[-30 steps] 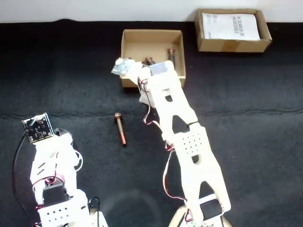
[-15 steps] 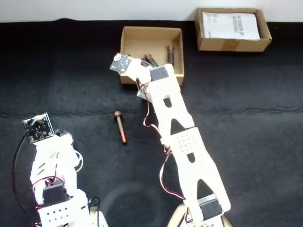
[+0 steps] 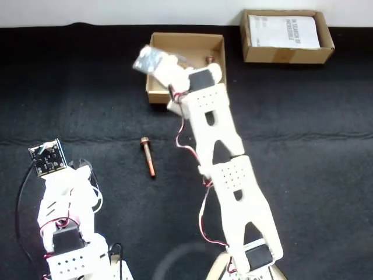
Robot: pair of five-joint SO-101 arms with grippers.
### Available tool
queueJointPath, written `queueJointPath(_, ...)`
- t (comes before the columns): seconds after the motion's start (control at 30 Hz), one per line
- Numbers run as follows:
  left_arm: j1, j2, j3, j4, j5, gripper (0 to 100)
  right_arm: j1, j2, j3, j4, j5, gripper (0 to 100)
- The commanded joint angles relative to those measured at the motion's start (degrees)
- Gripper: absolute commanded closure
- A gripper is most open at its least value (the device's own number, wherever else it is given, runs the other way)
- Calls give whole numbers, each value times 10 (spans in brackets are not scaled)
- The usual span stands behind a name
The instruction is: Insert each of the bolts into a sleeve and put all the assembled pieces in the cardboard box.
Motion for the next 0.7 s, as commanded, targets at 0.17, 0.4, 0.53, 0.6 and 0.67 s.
queueJointPath(0.17, -4, -1, 11, 2, -4, 910, 14, -189, -65, 9, -74, 991)
queueJointPath(0.4, -2, -1, 11, 3, -3, 910, 22, -285, -63, 10, -177, 991)
queueJointPath(0.53, 13, -1, 11, 19, -3, 909, 29, -390, 18, 10, -203, 991)
queueJointPath(0.6, 22, -1, 11, 29, -3, 909, 28, -468, 104, 9, -209, 991)
queueJointPath(0.67, 22, -1, 11, 31, -3, 909, 26, -543, 192, 8, -210, 991)
